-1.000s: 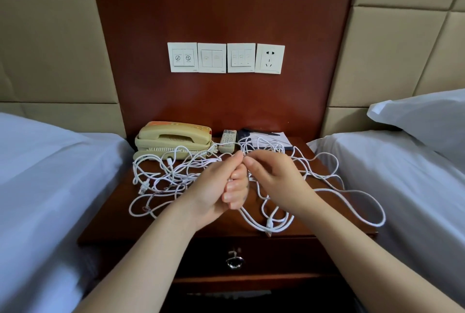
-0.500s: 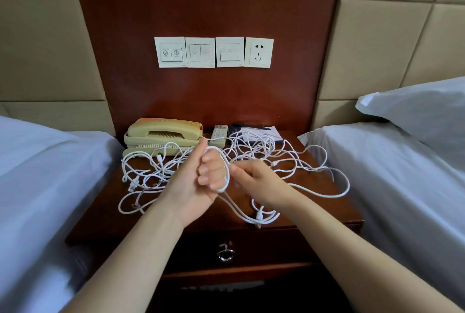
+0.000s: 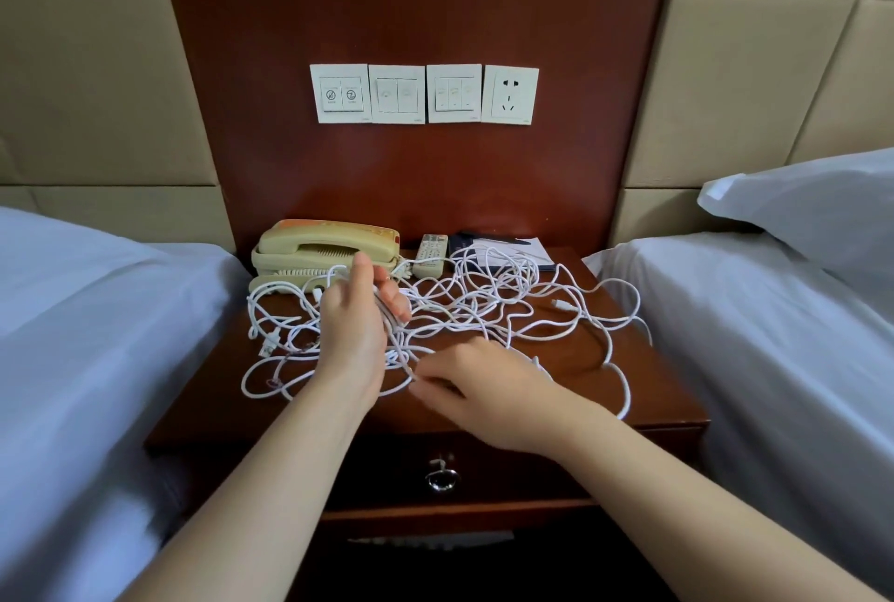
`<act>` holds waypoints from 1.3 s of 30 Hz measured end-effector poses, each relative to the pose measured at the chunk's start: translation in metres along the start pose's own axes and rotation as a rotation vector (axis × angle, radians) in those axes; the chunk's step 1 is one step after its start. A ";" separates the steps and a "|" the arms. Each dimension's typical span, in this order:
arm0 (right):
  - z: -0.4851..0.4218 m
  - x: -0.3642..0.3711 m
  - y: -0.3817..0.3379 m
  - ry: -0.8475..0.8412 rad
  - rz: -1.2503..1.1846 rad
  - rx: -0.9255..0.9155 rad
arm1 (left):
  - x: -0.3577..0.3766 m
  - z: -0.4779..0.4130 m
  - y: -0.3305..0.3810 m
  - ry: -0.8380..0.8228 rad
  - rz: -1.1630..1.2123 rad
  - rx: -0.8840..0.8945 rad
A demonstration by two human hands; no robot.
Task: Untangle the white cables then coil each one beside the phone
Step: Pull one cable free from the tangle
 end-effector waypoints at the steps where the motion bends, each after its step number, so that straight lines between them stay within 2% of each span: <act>1: 0.000 -0.003 -0.006 0.036 0.016 -0.016 | -0.001 0.000 -0.001 -0.004 -0.038 0.010; 4: 0.001 -0.012 -0.017 0.135 0.038 -0.089 | 0.003 0.003 -0.002 -0.086 -0.242 0.062; 7: 0.004 -0.026 -0.010 0.222 0.028 -0.096 | 0.019 0.015 0.005 -0.231 -0.585 0.232; 9: 0.005 -0.036 -0.001 0.251 -0.026 -0.061 | 0.026 0.018 0.001 -0.284 -0.683 0.213; 12: 0.007 -0.048 0.013 0.273 -0.109 -0.014 | 0.034 0.026 -0.020 -0.443 -0.657 -0.005; 17: 0.012 -0.058 0.034 0.307 -0.192 0.067 | 0.049 0.055 -0.044 -0.714 -0.401 -0.450; 21: 0.014 -0.063 0.059 0.333 -0.330 0.117 | 0.054 0.072 -0.052 -0.850 -0.387 -0.607; 24: 0.013 -0.057 0.074 0.340 -0.420 0.136 | 0.057 0.078 -0.052 -0.829 -0.307 -0.656; 27: 0.008 -0.045 0.078 0.306 -0.416 0.143 | 0.055 0.069 -0.051 -0.717 -0.243 -0.618; 34: 0.011 -0.032 0.089 0.195 -0.209 0.233 | 0.036 0.037 -0.036 -0.434 -0.022 -0.487; 39: 0.024 -0.051 0.123 0.322 -0.001 0.307 | 0.017 0.016 -0.029 -0.277 0.113 -0.485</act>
Point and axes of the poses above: each hand's wrist, its own z-axis away from the middle knuckle, its own x-axis out of the palm, y = z × x, the point moved 9 cm from there along -z, towards the middle knuckle, and after that the axes turned 6 degrees about z, right-handed, at the moved point
